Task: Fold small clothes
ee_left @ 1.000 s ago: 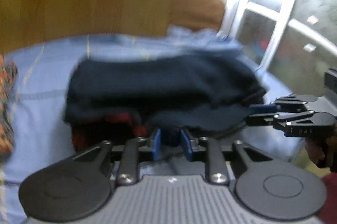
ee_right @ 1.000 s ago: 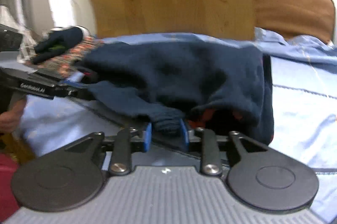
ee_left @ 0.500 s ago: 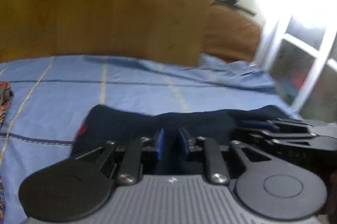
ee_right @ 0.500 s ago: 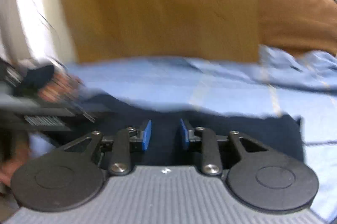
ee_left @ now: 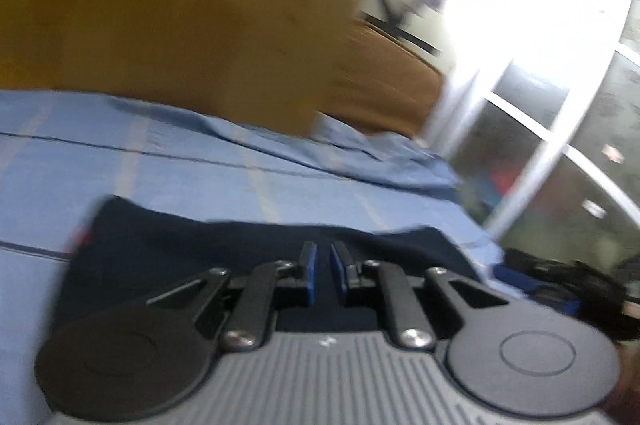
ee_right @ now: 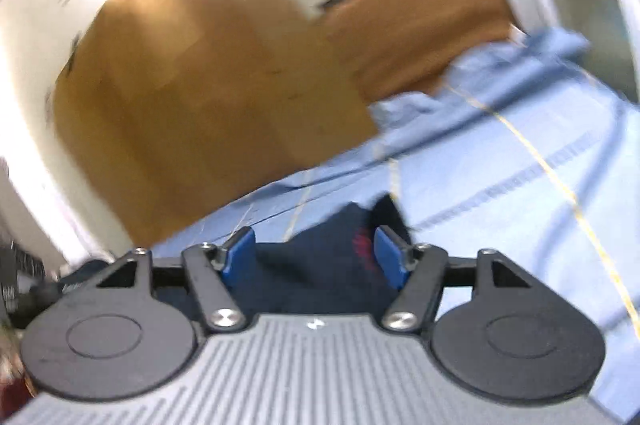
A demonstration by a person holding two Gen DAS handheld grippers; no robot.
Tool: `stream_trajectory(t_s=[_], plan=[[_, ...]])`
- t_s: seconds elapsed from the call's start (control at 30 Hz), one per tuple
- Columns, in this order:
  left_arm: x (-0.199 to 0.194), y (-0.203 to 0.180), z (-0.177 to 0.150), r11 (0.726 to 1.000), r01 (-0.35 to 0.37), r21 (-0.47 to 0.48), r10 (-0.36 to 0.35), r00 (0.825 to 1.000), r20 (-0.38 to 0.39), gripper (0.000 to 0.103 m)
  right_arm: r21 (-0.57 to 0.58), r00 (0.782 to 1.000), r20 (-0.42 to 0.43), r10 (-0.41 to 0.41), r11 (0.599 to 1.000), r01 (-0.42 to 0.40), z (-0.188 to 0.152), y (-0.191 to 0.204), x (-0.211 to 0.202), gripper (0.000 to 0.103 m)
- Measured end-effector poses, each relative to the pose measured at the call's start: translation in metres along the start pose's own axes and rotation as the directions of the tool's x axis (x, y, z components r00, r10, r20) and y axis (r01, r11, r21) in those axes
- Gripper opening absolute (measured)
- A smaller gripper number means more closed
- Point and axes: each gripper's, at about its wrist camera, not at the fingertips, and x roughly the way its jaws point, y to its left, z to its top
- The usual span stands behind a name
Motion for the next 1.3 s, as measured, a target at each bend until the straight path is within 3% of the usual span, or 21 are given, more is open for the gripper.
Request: stream_trajectory(t_s=[0.07,0.23,0.33,0.4,0.47,0.6,0.63,0.7,0.8,0.93,1.03,1.1,1.17,1.2,1.3], plan=[[0.018,-0.004,-0.001,0.998,0.058,-0.012,-0.059,0.997,-0.055,0.009,0.100,0.999,-0.037,0.000,0.995,0.004,-0.004,-0.018,0.003,0.075],[0.058,0.006,-0.017,0.995,0.064,-0.072,-0.075,0.984,-0.161,0.005,0.297,0.989,-0.138,0.062,0.955,-0.018,-0.019,-0.042,0.026,0.078],[0.061,0.016,-0.021,0.992,0.095,-0.086,-0.107,0.984,-0.141,0.006,0.192,0.986,-0.166,0.030,0.981,0.003,-0.023,-0.019,0.039,0.071],[0.061,0.019,-0.021,0.990,0.095,-0.101,-0.110,0.983,-0.149,0.006,0.189,0.976,-0.216,0.038,0.982,0.004,-0.029,-0.008,0.052,0.033],[0.059,0.015,-0.022,0.994,0.085,-0.075,-0.095,0.985,-0.146,0.006,0.185,0.976,-0.215,0.031,0.983,0.010,-0.028,0.005,0.054,0.028],[0.041,0.014,-0.012,0.994,0.087,-0.065,-0.095,0.987,-0.131,0.007,0.034,0.982,-0.152,0.109,0.994,-0.105,-0.003,0.066,0.036,0.026],[0.030,0.017,-0.007,0.993,0.097,-0.070,-0.104,0.989,-0.101,0.010,-0.039,0.982,-0.150,0.111,0.992,-0.118,0.001,0.089,0.034,0.026],[-0.009,0.033,0.002,0.993,0.091,-0.076,-0.089,0.996,0.031,0.027,-0.167,0.980,-0.159,0.122,0.975,-0.149,0.005,0.129,0.033,0.027],[-0.070,0.069,0.010,0.988,0.008,-0.152,0.023,0.979,0.202,0.034,-0.336,0.968,-0.209,0.136,0.920,-0.202,0.000,0.188,0.049,0.027],[-0.131,0.115,0.005,0.957,-0.068,-0.282,0.156,0.940,0.304,0.034,-0.548,0.951,-0.302,0.064,0.805,-0.228,-0.029,0.254,0.090,0.032],[-0.151,0.129,-0.004,0.943,-0.085,-0.321,0.195,0.924,0.328,0.037,-0.646,0.903,-0.427,-0.040,0.712,-0.274,-0.072,0.281,0.147,0.034],[-0.147,0.132,-0.008,0.941,-0.084,-0.327,0.191,0.931,0.312,0.038,-0.737,0.893,-0.436,-0.115,0.614,-0.281,-0.106,0.287,0.178,0.038],[-0.136,0.130,-0.010,0.947,-0.075,-0.311,0.167,0.945,0.281,0.038,-0.829,0.920,-0.362,-0.149,0.503,-0.244,-0.132,0.298,0.185,0.048],[-0.129,0.126,-0.010,0.954,-0.066,-0.293,0.149,0.952,0.269,0.039,-0.842,0.924,-0.351,-0.149,0.481,-0.243,-0.137,0.303,0.183,0.053],[-0.111,0.113,-0.005,0.973,-0.032,-0.229,0.087,0.968,0.236,0.041,-0.841,0.933,-0.345,-0.104,0.475,-0.258,-0.133,0.296,0.173,0.064]])
